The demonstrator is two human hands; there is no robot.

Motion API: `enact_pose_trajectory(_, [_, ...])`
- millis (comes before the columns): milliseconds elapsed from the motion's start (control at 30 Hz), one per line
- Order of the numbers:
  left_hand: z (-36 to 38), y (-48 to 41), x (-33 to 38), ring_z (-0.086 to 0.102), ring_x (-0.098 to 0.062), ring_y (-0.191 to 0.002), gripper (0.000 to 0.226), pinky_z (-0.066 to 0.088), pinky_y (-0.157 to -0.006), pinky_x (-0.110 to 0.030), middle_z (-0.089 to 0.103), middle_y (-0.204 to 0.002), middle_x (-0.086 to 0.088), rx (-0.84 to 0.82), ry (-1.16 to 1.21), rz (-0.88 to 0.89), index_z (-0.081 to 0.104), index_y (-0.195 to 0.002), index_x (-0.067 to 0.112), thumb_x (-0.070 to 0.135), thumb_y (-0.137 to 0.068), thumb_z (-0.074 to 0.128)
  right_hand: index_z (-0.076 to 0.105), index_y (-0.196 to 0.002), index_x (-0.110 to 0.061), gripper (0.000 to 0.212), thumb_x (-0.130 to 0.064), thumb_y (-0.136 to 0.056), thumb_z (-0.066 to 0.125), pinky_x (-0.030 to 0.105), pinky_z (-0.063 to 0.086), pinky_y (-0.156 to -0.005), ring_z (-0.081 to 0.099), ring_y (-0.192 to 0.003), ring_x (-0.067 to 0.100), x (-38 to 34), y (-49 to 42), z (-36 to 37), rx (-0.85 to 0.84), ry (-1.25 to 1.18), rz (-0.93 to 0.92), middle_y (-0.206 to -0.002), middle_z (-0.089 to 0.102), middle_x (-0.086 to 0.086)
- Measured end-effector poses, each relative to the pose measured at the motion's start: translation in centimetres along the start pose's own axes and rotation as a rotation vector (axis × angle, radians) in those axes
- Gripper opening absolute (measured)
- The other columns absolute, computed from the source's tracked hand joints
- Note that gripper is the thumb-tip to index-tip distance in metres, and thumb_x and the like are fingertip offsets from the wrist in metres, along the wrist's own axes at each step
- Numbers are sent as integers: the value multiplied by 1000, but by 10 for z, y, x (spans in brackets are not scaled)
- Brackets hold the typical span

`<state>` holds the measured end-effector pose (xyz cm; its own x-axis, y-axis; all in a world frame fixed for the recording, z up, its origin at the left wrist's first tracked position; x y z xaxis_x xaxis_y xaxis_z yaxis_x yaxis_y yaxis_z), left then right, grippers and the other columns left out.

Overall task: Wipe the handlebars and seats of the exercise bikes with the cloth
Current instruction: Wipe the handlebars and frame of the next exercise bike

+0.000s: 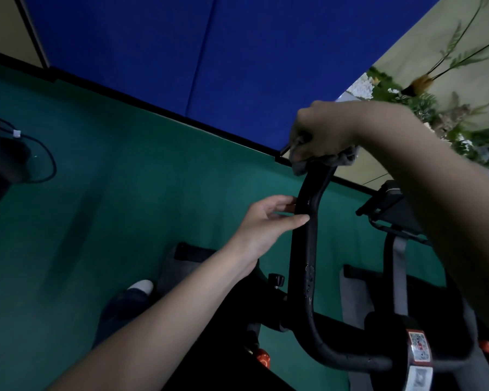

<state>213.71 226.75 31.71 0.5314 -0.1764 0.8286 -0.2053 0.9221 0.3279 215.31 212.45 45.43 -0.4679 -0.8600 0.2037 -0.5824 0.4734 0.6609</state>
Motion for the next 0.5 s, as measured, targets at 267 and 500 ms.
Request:
enact_pose_trajectory(267, [1, 1, 6, 61, -5, -88, 37, 45, -77, -5, 64, -108, -3, 1, -22, 11, 63, -117, 7, 6, -81, 72, 72, -93, -11, 20, -26, -91, 60, 41, 41, -86, 51, -97, 34, 10, 34, 34, 838, -262, 23, -90, 69, 8])
enact_pose_trajectory(500, [3, 2, 11, 61, 0, -76, 32, 46, -73, -7, 65, -99, -3, -35, -59, 41, 63, -114, 2, 0, -83, 68, 68, -101, -6, 23, -21, -95, 52, 35, 38, -79, 51, -98, 31, -10, 54, 78, 1498, -604, 504, -94, 66, 8])
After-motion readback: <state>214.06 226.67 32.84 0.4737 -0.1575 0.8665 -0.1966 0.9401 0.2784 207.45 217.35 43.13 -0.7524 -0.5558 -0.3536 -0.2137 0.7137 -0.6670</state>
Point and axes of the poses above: each hand's wrist, its own y-axis away from the middle knuckle, its own z-axis out of the palm, x = y × z, the point moved 1 cm from there along -y, towards the middle knuckle
